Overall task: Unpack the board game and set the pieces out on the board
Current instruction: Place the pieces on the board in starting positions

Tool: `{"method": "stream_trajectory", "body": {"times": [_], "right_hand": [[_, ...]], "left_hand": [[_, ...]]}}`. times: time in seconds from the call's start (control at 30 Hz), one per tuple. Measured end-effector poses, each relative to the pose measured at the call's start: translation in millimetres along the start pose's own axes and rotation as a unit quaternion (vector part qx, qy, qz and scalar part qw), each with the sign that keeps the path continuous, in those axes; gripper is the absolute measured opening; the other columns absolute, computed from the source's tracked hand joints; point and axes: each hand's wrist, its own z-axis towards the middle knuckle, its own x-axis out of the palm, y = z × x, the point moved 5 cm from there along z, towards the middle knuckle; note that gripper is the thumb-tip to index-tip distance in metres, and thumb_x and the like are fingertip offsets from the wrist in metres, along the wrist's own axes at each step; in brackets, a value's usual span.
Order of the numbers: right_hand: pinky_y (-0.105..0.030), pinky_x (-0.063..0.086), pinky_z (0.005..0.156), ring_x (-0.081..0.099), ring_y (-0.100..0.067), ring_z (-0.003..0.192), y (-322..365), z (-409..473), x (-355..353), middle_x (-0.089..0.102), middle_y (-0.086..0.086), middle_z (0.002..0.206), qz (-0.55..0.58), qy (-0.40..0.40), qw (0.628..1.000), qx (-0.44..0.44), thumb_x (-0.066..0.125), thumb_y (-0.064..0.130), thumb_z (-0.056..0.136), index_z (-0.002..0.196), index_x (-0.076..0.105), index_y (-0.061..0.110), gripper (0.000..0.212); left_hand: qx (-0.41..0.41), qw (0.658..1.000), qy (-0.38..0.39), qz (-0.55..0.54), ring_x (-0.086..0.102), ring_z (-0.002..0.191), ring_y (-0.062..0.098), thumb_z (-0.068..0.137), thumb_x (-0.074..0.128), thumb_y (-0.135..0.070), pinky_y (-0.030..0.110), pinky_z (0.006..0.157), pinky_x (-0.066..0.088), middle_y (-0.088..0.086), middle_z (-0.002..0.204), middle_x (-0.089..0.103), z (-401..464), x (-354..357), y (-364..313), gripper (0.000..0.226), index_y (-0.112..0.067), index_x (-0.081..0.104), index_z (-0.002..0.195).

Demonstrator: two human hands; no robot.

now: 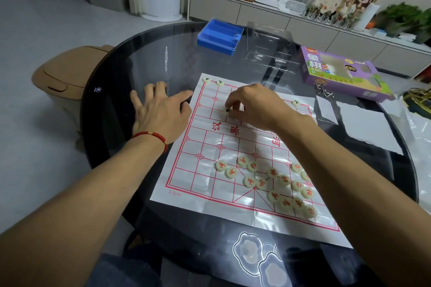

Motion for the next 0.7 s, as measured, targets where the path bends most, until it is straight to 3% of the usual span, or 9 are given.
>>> {"method": "stream_trajectory", "body": {"times": [0.2,0.37,0.57,0.7], "right_hand": [[-0.033,0.06,0.082,0.068,-0.016,0.097,-1,0,-1,0.073,0.001,0.112,-0.002,0.001,1.0,-0.003,0.071,0.023,0.093,0.119,0.072,0.021,0.026],[-0.04,0.06,0.085,0.069,-0.018,0.092,-5,-6,-12,0.074,0.002,0.108,0.006,-0.005,1.0,0.009,0.071,0.023,0.094,0.126,0.066,0.019,0.033],[-0.026,0.054,0.083,0.062,-0.009,0.085,-48,-47,-46,0.074,-0.007,0.114,0.016,-0.06,0.996,0.057,0.066,0.011,0.096,0.12,0.072,0.012,0.024],[-0.03,0.058,0.085,0.069,-0.016,0.088,-71,-76,-45,0.075,-0.009,0.113,0.023,-0.081,0.991,0.102,0.067,0.011,0.095,0.118,0.074,0.011,0.023]], "left_hand": [[0.002,1.0,-0.001,0.001,0.028,0.141,0.037,0.103,0.039,-0.039,0.067,0.117,0.011,0.014,0.146,0.04,0,0,0,0.038,-0.039,0.05,0.139],[0.0,1.0,0.002,0.001,0.026,0.143,0.037,0.103,0.038,-0.039,0.067,0.117,0.01,0.014,0.148,0.039,0,1,0,0.038,-0.04,0.049,0.14],[0.0,1.0,0.001,-0.004,0.026,0.142,0.036,0.103,0.039,-0.039,0.067,0.117,0.011,0.014,0.147,0.039,0,0,0,0.038,-0.04,0.049,0.14],[-0.001,1.0,0.003,0.0,0.026,0.142,0.037,0.103,0.038,-0.039,0.067,0.117,0.011,0.015,0.147,0.039,0,0,1,0.039,-0.04,0.049,0.141]]}}
